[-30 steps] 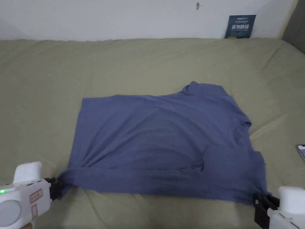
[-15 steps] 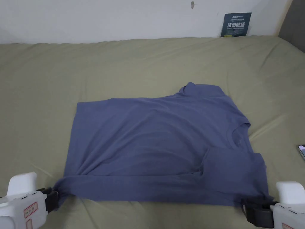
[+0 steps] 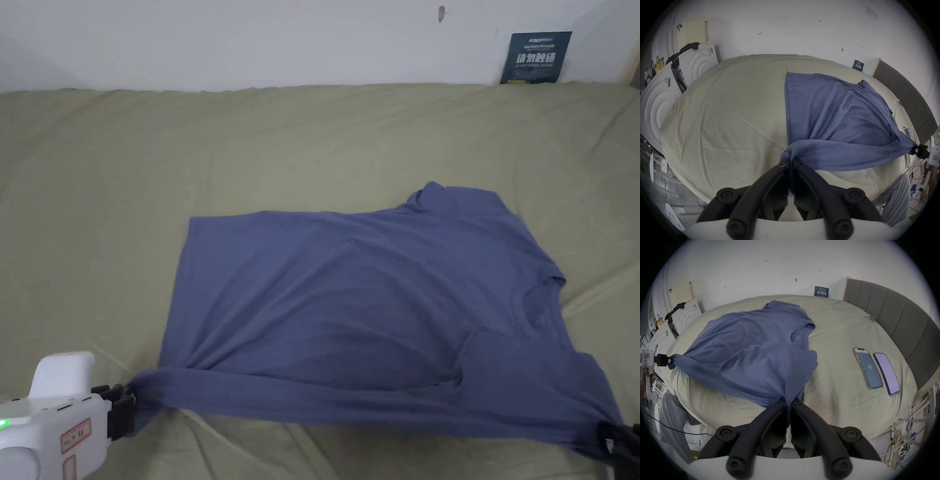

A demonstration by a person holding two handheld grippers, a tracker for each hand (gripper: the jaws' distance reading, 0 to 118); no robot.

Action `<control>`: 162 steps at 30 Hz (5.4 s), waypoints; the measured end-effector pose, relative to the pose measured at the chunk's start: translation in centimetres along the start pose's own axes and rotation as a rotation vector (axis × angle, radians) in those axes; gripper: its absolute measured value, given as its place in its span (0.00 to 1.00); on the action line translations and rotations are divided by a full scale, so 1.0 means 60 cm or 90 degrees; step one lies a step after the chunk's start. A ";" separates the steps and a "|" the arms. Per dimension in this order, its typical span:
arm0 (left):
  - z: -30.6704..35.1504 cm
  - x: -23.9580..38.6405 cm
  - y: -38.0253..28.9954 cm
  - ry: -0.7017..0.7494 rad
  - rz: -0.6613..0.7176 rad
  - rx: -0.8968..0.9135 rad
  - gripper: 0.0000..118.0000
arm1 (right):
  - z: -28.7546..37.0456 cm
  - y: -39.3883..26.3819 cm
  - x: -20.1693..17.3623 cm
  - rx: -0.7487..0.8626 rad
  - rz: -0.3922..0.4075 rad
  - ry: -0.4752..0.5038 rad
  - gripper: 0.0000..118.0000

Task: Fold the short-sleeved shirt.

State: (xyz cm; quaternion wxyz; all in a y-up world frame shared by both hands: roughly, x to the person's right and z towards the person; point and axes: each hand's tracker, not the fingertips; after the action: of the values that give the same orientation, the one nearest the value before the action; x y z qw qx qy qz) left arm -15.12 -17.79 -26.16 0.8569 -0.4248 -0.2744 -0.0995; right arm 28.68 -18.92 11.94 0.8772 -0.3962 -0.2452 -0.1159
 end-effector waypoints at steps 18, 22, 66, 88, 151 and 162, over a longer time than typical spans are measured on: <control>-0.069 0.048 0.193 -0.004 -0.027 0.019 0.00 | -0.129 0.278 0.018 0.028 0.044 -0.018 0.04; -0.146 0.035 0.221 0.004 -0.019 -0.008 0.00 | -0.204 0.307 0.026 -0.012 0.041 -0.020 0.04; -0.179 0.015 0.101 0.040 0.000 -0.048 0.02 | -0.137 0.098 0.005 -0.043 -0.079 0.008 0.00; -0.161 0.017 0.121 0.012 -0.017 -0.060 0.02 | -0.201 0.129 0.048 -0.059 -0.093 0.024 0.13; -0.317 0.027 0.269 0.048 0.038 -0.082 0.99 | -0.218 0.241 -0.004 0.071 -0.026 -0.040 0.00; -0.308 0.039 0.274 0.022 0.005 -0.117 0.00 | -0.245 0.253 0.036 0.023 -0.034 -0.043 0.00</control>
State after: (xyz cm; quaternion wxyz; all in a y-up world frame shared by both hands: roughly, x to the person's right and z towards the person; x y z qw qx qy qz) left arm 0.59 -21.95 -44.96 0.8194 -0.5009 -0.2476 -0.1283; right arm 41.57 -19.98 -4.96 0.8719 -0.3773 -0.2874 -0.1214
